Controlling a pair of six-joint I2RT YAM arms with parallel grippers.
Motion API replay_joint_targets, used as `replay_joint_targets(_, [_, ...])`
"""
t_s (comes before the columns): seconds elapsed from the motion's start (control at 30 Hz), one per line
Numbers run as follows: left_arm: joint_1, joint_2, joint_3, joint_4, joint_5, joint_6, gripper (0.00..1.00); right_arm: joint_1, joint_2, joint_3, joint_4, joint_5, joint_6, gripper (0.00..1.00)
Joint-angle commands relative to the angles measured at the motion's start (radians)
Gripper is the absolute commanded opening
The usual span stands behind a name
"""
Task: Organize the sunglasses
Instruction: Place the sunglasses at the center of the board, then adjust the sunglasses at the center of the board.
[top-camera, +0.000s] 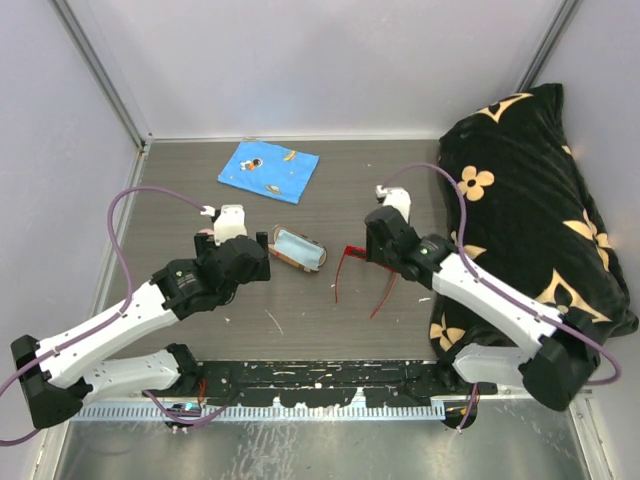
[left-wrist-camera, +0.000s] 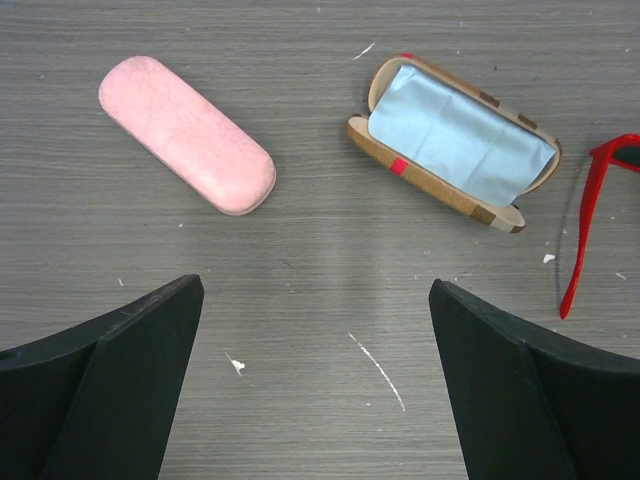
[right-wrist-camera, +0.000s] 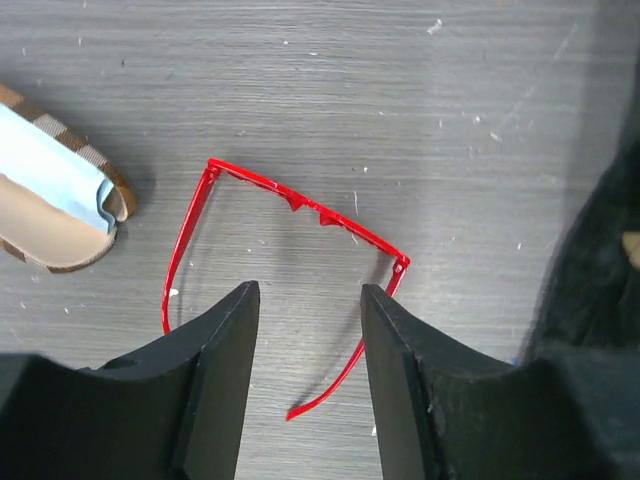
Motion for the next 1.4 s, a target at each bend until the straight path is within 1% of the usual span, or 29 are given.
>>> replay_joint_targets(0.0, [0.003, 0.012, 0.042, -0.013, -0.022, 0.005, 0.98, -0.025, 0.165, 0.149, -0.071, -0.089, -0.316, 0.52])
replay_joint_targets(0.07, [0.003, 0.006, 0.047, -0.013, -0.011, 0.012, 0.98, -0.067, 0.245, 0.219, -0.108, -0.145, -0.371, 0.53])
replay_joint_targets(0.17, [0.004, -0.017, 0.053, 0.003, 0.005, 0.046, 0.98, -0.126, 0.335, 0.275, -0.128, -0.233, -0.471, 0.53])
replay_joint_targets(0.2, [0.003, -0.028, 0.054, 0.015, 0.016, 0.062, 0.98, -0.14, 0.35, 0.279, -0.121, -0.277, -0.507, 0.53])
replay_joint_targets(0.27, [0.004, -0.052, 0.049, 0.034, 0.033, 0.092, 0.98, -0.169, 0.374, 0.28, -0.101, -0.315, -0.571, 0.52])
replay_joint_targets(0.43, [0.004, -0.122, 0.009, 0.094, 0.071, 0.137, 0.98, -0.238, 0.463, 0.312, -0.111, -0.468, -0.683, 0.5])
replay_joint_targets(0.57, [0.003, -0.149, 0.002, 0.107, 0.095, 0.152, 0.98, -0.258, 0.494, 0.315, -0.104, -0.56, -0.726, 0.47])
replay_joint_targets(0.83, [0.004, -0.154, -0.004, 0.115, 0.125, 0.156, 0.98, -0.262, 0.556, 0.336, -0.09, -0.579, -0.738, 0.36])
replay_joint_targets(1.17, [0.004, -0.145, -0.005, 0.13, 0.13, 0.169, 0.98, -0.265, 0.612, 0.361, -0.108, -0.573, -0.746, 0.32])
replay_joint_targets(1.37, [0.003, -0.144, -0.007, 0.13, 0.132, 0.17, 0.98, -0.265, 0.638, 0.375, -0.119, -0.577, -0.743, 0.26])
